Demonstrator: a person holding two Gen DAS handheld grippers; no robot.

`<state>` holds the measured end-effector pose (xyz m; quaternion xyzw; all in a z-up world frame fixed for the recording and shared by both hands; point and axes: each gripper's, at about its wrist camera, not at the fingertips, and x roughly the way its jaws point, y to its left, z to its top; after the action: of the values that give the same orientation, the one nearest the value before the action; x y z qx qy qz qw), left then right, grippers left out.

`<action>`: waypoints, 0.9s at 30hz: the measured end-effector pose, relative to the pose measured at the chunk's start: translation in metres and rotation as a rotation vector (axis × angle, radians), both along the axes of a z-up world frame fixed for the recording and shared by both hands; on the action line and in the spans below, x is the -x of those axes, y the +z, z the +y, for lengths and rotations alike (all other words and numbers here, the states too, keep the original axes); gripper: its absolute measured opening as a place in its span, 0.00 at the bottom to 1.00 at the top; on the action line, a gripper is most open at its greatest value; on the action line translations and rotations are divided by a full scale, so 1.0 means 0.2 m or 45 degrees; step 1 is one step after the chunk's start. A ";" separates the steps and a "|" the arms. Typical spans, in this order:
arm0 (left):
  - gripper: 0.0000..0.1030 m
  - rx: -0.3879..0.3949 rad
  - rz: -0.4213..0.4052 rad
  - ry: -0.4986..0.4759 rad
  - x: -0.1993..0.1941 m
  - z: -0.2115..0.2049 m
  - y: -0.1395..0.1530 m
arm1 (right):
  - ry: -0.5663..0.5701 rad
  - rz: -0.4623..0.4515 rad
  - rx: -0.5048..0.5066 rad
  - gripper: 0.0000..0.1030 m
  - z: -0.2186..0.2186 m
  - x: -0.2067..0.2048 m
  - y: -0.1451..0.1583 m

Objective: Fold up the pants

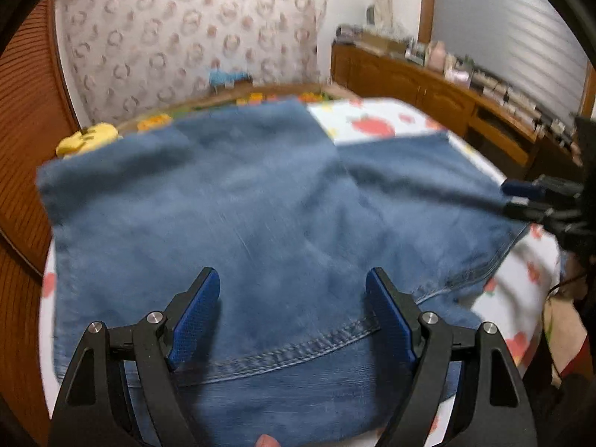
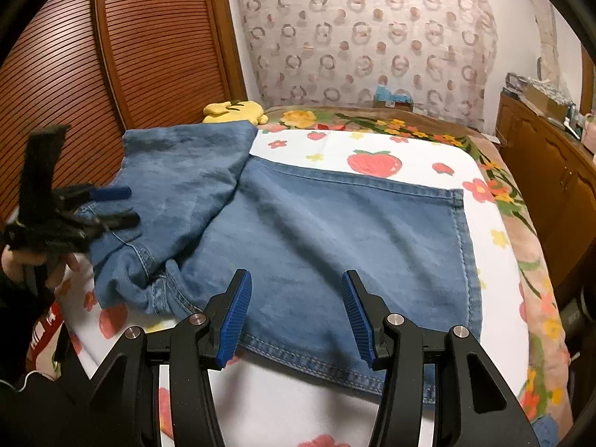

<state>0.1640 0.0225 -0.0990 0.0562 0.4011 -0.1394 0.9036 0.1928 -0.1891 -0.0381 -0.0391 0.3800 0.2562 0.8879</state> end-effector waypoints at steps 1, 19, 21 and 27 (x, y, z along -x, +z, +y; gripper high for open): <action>0.79 -0.012 0.030 0.003 -0.01 -0.01 -0.03 | -0.005 0.002 -0.002 0.51 0.00 0.00 0.00; 0.81 -0.045 0.012 0.064 0.00 -0.07 -0.13 | -0.124 0.028 0.032 0.51 -0.21 0.05 -0.06; 0.81 -0.048 0.005 0.069 0.01 -0.07 -0.13 | -0.161 0.030 0.058 0.51 -0.24 0.05 -0.08; 0.81 -0.046 0.002 0.070 0.02 -0.06 -0.13 | -0.236 0.048 0.089 0.51 -0.32 0.06 -0.10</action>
<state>0.1604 0.0106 -0.1250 0.0612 0.4057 -0.1071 0.9057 0.1809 -0.2535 -0.0577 -0.0299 0.4073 0.1603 0.8986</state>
